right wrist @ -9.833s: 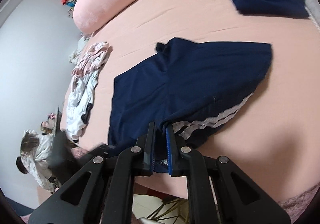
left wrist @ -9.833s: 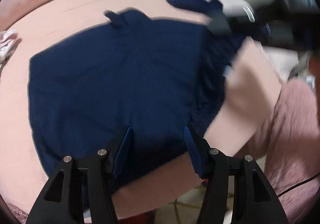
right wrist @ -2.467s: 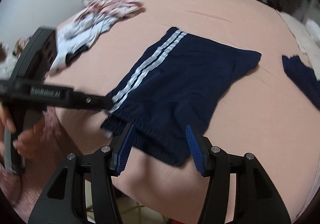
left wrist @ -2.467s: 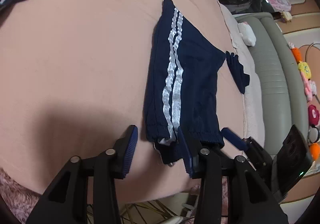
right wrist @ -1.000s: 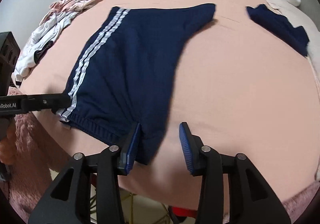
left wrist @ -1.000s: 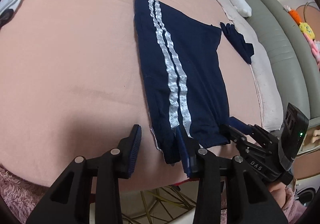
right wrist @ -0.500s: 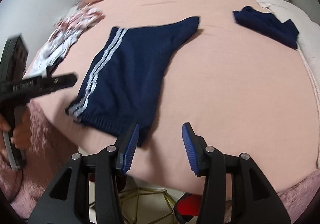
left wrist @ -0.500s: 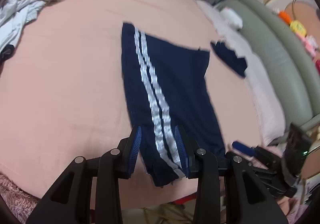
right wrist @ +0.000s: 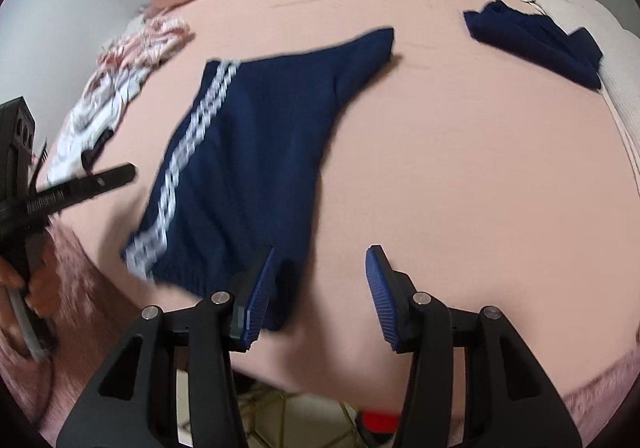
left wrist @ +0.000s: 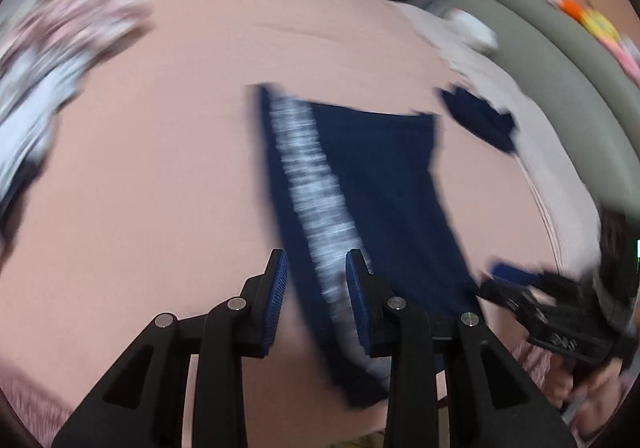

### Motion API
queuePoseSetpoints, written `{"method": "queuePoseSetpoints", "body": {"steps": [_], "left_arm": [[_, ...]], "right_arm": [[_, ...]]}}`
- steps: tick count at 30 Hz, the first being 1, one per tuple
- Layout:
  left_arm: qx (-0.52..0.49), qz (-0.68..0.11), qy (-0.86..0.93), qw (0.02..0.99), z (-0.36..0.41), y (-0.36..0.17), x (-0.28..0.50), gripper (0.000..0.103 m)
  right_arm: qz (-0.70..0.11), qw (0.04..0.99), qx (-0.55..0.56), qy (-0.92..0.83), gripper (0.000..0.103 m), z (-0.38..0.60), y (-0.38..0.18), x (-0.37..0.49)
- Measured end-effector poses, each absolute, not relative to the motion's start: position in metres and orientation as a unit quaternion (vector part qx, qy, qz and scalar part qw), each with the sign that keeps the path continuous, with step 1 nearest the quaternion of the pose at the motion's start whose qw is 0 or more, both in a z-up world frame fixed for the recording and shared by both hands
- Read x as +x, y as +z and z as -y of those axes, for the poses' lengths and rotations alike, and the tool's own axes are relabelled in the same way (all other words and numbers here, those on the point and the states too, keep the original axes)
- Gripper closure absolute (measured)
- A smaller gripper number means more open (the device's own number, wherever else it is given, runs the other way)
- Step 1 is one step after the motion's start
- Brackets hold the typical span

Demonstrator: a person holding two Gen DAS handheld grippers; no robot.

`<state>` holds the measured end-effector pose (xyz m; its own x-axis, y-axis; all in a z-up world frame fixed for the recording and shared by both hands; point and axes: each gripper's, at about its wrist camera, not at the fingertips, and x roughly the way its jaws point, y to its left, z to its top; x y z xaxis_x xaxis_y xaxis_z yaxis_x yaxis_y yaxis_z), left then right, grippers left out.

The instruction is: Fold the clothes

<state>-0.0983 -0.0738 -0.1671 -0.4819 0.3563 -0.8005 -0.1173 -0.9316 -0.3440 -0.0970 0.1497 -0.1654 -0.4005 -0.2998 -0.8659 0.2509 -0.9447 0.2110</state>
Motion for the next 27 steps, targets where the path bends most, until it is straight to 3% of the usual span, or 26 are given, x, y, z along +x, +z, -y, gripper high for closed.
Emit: {"method": "queuePoseSetpoints", "body": {"steps": [6, 9, 13, 15, 17, 21, 23, 27], "left_arm": [[-0.532, 0.044, 0.834, 0.140, 0.049, -0.190, -0.109, 0.072], [-0.524, 0.021, 0.842, 0.128, 0.065, -0.180, -0.100, 0.071], [-0.515, 0.072, 0.845, 0.127, 0.079, -0.170, -0.108, 0.070], [-0.501, 0.081, 0.847, 0.161, 0.066, -0.165, -0.114, 0.063], [-0.503, 0.039, 0.844, 0.183, 0.042, -0.166, -0.114, 0.055], [-0.537, -0.033, 0.831, 0.143, 0.028, -0.185, -0.109, 0.054], [-0.532, 0.000, 0.837, 0.126, 0.046, -0.176, -0.107, 0.054], [-0.513, 0.078, 0.845, 0.131, 0.073, -0.161, -0.108, 0.055]], "right_arm": [[-0.070, 0.164, 0.513, -0.839, 0.055, -0.111, -0.192, -0.132], [-0.064, 0.149, 0.514, -0.842, 0.053, -0.126, -0.190, -0.127], [-0.037, 0.131, 0.510, -0.849, 0.050, -0.149, -0.175, -0.121], [-0.033, 0.136, 0.499, -0.856, 0.049, -0.150, -0.167, -0.124], [-0.031, 0.147, 0.492, -0.858, 0.049, -0.144, -0.164, -0.126], [-0.079, 0.170, 0.508, -0.841, 0.049, -0.114, -0.181, -0.123], [-0.091, 0.166, 0.506, -0.841, 0.049, -0.116, -0.185, -0.118], [-0.022, 0.154, 0.506, -0.848, 0.049, -0.146, -0.175, -0.121]]}}
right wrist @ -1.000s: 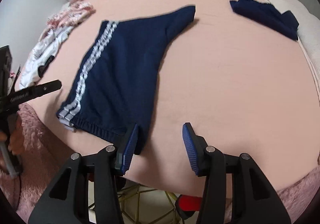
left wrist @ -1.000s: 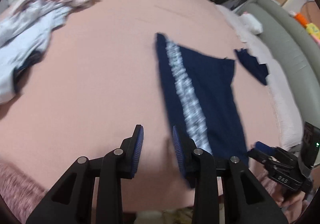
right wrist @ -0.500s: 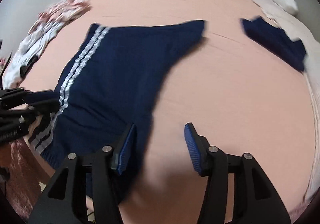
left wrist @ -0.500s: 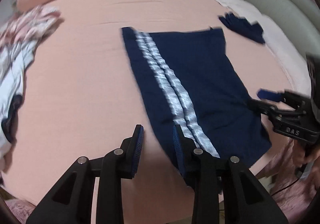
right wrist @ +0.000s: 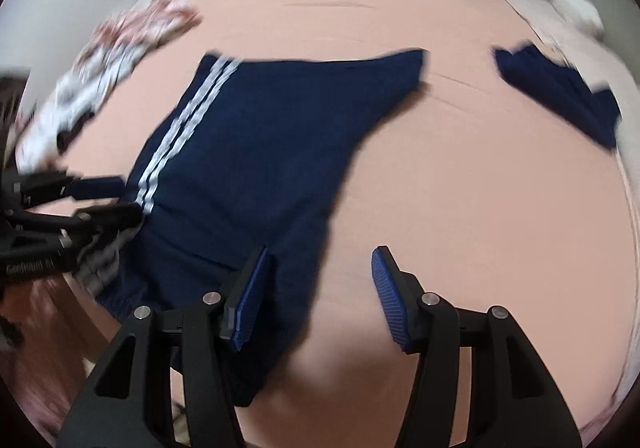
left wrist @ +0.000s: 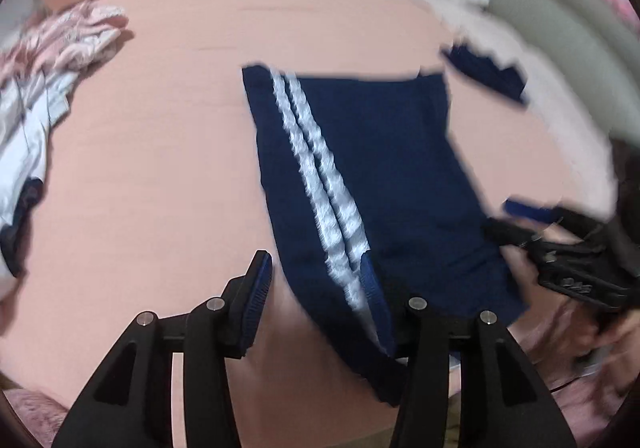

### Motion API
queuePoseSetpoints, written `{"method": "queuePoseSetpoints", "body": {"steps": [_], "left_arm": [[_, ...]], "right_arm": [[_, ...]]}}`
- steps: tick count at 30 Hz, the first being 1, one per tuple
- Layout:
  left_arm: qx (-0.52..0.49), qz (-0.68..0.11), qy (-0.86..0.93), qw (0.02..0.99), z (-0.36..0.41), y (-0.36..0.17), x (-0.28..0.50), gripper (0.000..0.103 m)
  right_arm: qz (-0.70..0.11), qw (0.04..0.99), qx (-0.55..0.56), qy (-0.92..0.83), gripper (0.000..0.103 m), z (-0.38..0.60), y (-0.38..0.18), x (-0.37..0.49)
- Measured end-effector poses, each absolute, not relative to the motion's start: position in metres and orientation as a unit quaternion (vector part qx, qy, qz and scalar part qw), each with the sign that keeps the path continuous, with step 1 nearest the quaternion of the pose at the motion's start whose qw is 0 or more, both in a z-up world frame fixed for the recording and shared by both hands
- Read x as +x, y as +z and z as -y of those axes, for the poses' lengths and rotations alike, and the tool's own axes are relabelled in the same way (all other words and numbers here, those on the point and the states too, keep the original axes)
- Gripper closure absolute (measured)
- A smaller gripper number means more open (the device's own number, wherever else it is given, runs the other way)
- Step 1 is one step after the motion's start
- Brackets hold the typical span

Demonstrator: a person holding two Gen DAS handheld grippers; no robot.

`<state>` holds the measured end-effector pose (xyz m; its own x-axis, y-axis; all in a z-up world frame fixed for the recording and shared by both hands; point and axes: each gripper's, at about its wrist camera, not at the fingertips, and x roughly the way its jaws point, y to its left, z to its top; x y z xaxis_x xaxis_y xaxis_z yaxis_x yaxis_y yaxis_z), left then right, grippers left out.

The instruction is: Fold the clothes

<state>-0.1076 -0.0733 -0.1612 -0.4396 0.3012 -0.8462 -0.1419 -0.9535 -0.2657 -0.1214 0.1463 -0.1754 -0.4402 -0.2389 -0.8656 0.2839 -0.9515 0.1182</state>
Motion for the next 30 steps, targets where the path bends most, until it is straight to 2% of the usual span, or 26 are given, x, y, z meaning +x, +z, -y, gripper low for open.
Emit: {"method": "queuePoseSetpoints", "body": {"steps": [2, 5, 9, 12, 14, 17, 21, 24, 28, 30], "left_arm": [[-0.511, 0.088, 0.844, 0.140, 0.072, -0.160, -0.112, 0.055], [-0.547, 0.107, 0.817, 0.145, 0.063, -0.170, -0.141, 0.055], [-0.542, 0.070, 0.820, 0.170, 0.054, -0.159, -0.180, 0.054], [-0.562, 0.033, 0.813, 0.147, 0.057, -0.177, -0.192, 0.054], [-0.555, 0.057, 0.819, 0.136, 0.071, -0.181, -0.193, 0.054], [-0.533, 0.081, 0.835, 0.107, 0.089, -0.171, -0.197, 0.054], [-0.485, 0.078, 0.862, 0.125, 0.079, -0.154, -0.208, 0.054], [-0.495, 0.082, 0.853, 0.143, 0.062, -0.164, -0.223, 0.054], [-0.532, 0.054, 0.837, 0.110, 0.063, -0.183, -0.232, 0.056], [-0.525, 0.080, 0.842, 0.095, 0.079, -0.175, -0.236, 0.056]], "right_arm": [[-0.011, 0.153, 0.507, -0.848, 0.049, -0.152, -0.175, -0.125], [-0.059, 0.139, 0.537, -0.830, 0.048, -0.142, -0.184, -0.131], [-0.041, 0.161, 0.534, -0.829, 0.048, -0.131, -0.161, -0.158], [-0.100, 0.167, 0.517, -0.834, 0.048, -0.112, -0.162, -0.173], [-0.160, 0.160, 0.518, -0.825, 0.048, -0.103, -0.181, -0.180], [-0.124, 0.166, 0.521, -0.828, 0.042, -0.131, -0.186, -0.183], [-0.062, 0.153, 0.513, -0.842, 0.042, -0.155, -0.163, -0.200], [-0.059, 0.147, 0.504, -0.849, 0.041, -0.146, -0.160, -0.217], [-0.071, 0.125, 0.517, -0.844, 0.043, -0.140, -0.172, -0.240], [-0.071, 0.104, 0.533, -0.837, 0.043, -0.152, -0.180, -0.250]]}}
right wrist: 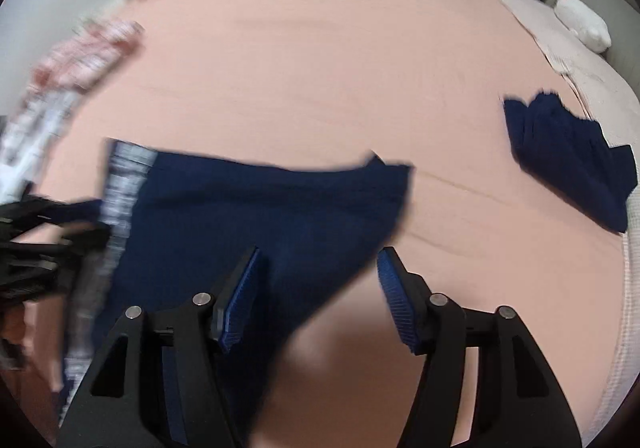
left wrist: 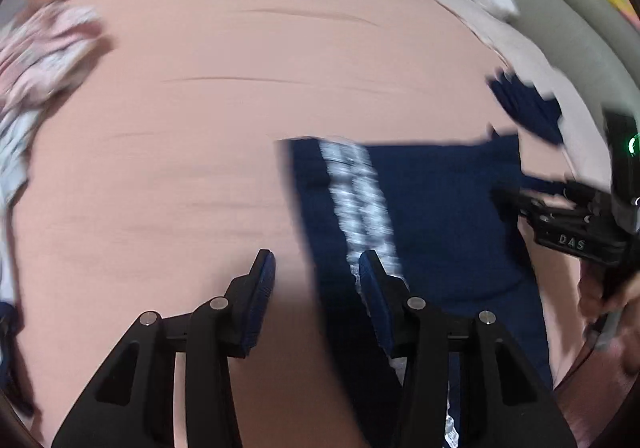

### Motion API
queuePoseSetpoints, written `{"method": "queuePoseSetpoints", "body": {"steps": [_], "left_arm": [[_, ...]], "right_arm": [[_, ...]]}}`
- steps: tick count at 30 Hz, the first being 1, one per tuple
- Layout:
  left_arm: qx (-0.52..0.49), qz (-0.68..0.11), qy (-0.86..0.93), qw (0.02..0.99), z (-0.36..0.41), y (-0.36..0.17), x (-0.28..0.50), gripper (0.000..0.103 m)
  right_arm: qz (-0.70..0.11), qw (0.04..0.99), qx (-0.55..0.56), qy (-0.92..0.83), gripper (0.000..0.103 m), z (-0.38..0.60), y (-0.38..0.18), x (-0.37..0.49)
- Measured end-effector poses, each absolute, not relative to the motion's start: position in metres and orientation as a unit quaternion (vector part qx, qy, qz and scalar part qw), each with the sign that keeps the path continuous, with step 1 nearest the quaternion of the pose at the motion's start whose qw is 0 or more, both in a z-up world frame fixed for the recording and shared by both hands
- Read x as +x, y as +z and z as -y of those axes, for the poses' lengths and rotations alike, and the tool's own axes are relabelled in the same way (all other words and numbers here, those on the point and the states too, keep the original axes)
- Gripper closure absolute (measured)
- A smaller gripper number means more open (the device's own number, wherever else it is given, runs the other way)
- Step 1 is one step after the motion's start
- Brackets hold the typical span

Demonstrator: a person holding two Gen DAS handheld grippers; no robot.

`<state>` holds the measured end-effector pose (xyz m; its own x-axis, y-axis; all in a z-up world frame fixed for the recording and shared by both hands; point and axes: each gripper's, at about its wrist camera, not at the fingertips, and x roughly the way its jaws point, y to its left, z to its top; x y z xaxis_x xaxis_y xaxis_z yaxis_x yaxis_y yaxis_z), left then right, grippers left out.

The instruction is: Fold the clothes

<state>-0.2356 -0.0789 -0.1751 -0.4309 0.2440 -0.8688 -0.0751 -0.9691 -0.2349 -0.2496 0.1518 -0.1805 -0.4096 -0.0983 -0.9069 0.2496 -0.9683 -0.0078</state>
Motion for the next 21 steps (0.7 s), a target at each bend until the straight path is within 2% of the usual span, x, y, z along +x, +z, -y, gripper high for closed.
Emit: {"method": "queuePoseSetpoints", "body": {"steps": [4, 6, 11, 17, 21], "left_arm": [[-0.497, 0.119, 0.857, 0.060, 0.104, -0.161, -0.244, 0.056], [-0.485, 0.143, 0.858, 0.089, 0.096, -0.161, -0.252, 0.056], [-0.475, 0.101, 0.862, 0.146, 0.046, -0.170, -0.271, 0.056], [-0.477, 0.083, 0.859, 0.169, 0.038, -0.169, -0.266, 0.056], [-0.479, 0.078, 0.860, 0.160, 0.052, -0.173, -0.259, 0.056]], "right_arm": [[-0.031, 0.087, 0.509, -0.856, 0.043, -0.182, -0.162, -0.252], [-0.042, 0.057, 0.493, -0.867, 0.043, -0.188, -0.156, -0.258], [-0.008, -0.049, 0.519, -0.853, 0.042, -0.219, -0.168, -0.277], [-0.015, 0.022, 0.510, -0.860, 0.044, -0.202, -0.173, -0.264], [-0.069, 0.057, 0.488, -0.868, 0.043, -0.171, -0.170, -0.250]]}}
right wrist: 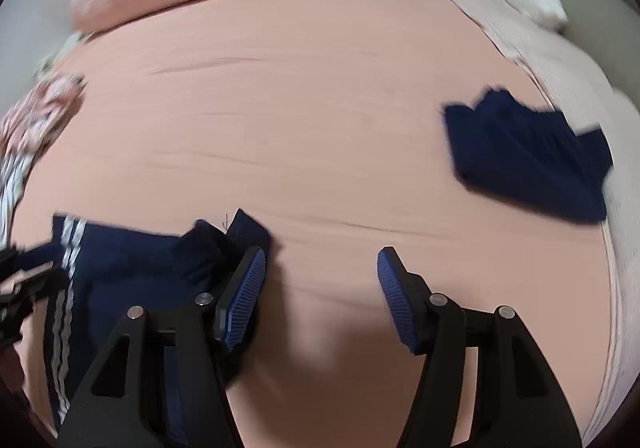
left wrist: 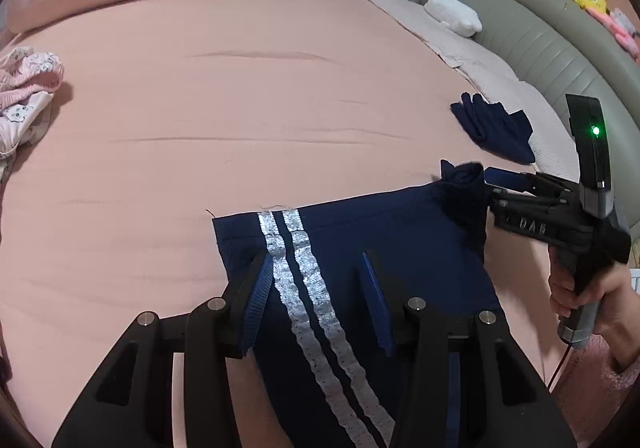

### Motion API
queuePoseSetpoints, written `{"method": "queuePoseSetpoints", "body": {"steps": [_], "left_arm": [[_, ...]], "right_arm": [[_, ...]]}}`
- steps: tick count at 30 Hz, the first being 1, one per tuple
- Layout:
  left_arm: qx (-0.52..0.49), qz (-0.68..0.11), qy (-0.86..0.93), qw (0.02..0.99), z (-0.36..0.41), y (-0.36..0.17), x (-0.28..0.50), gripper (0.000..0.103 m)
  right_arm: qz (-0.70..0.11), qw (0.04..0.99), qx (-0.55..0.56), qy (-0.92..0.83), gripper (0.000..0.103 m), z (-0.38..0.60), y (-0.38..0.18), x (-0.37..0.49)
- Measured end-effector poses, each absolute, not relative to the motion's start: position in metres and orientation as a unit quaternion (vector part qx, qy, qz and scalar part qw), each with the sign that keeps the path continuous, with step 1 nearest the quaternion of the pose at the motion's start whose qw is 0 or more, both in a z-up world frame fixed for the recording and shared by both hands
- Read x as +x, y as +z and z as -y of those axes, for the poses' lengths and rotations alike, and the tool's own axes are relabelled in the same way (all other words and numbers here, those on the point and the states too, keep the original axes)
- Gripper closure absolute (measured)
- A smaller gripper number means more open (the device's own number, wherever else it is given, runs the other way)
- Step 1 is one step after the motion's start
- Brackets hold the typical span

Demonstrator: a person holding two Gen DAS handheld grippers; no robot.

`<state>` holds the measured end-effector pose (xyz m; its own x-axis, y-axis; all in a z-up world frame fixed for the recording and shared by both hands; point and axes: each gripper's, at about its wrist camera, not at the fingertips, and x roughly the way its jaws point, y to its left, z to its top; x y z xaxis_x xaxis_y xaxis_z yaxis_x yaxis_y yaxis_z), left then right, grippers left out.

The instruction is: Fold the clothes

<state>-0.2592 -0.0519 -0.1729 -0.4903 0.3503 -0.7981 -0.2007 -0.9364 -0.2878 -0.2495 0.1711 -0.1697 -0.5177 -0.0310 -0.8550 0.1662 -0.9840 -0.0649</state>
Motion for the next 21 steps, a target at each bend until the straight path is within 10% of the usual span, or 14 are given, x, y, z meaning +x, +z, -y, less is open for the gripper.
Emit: {"method": "queuePoseSetpoints", "body": {"steps": [21], "left_arm": [[-0.496, 0.050, 0.856, 0.140, 0.056, -0.191, -0.261, 0.053]], "right_arm": [[-0.178, 0.103, 0.498, -0.843, 0.043, -0.108, -0.185, -0.267]]}}
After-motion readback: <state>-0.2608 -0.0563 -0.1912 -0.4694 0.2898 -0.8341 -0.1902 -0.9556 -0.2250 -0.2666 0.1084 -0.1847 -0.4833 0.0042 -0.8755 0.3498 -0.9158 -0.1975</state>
